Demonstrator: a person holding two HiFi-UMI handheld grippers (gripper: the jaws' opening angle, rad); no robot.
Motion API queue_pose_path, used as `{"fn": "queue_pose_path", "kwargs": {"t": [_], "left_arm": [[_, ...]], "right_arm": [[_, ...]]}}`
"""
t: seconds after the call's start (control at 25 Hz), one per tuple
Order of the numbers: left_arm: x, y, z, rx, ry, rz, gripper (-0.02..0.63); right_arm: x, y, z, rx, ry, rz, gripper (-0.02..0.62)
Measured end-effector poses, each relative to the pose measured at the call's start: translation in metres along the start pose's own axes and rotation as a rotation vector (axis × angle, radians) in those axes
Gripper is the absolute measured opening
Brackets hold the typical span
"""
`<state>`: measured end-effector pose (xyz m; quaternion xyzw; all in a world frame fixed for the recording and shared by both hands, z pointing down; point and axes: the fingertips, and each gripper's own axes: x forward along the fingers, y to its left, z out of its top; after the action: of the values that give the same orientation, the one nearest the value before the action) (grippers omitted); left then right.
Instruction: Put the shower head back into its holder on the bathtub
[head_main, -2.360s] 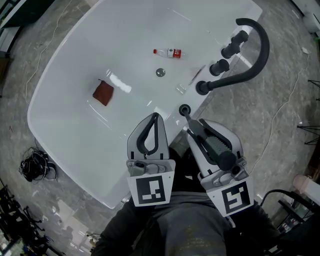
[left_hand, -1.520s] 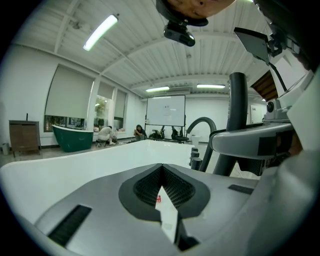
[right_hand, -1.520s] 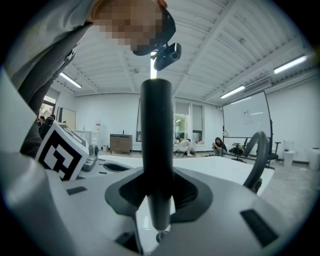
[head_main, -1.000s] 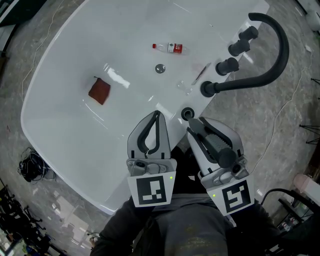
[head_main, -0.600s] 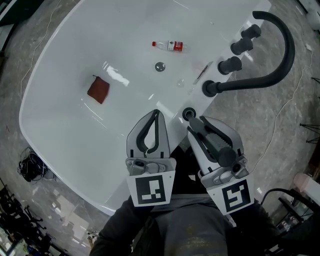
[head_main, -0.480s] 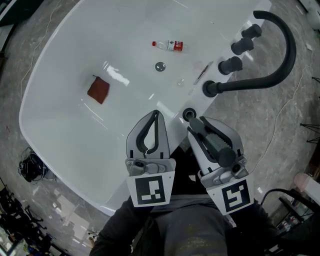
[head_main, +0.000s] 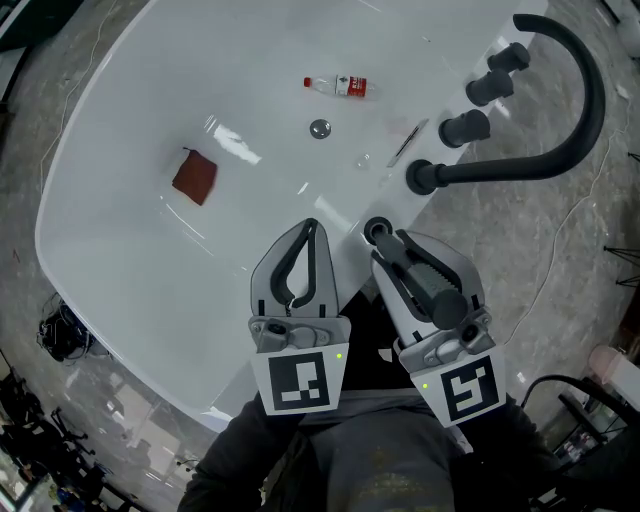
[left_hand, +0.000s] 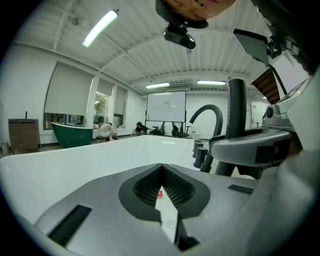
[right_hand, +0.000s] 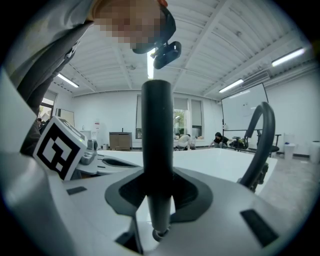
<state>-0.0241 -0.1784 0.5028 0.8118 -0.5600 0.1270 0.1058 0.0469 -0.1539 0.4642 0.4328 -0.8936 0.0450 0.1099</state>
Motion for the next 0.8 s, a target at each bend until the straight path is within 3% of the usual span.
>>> {"fn": "queue_pose_path", "kwargs": {"t": [0.8], "left_arm": [[0.012,0.009,-0.020,-0.002,0.022,0.014,0.002]], "right_arm": [[0.014,-0.005,-0.021,0.018,0.001,0.008,0.121]]}}
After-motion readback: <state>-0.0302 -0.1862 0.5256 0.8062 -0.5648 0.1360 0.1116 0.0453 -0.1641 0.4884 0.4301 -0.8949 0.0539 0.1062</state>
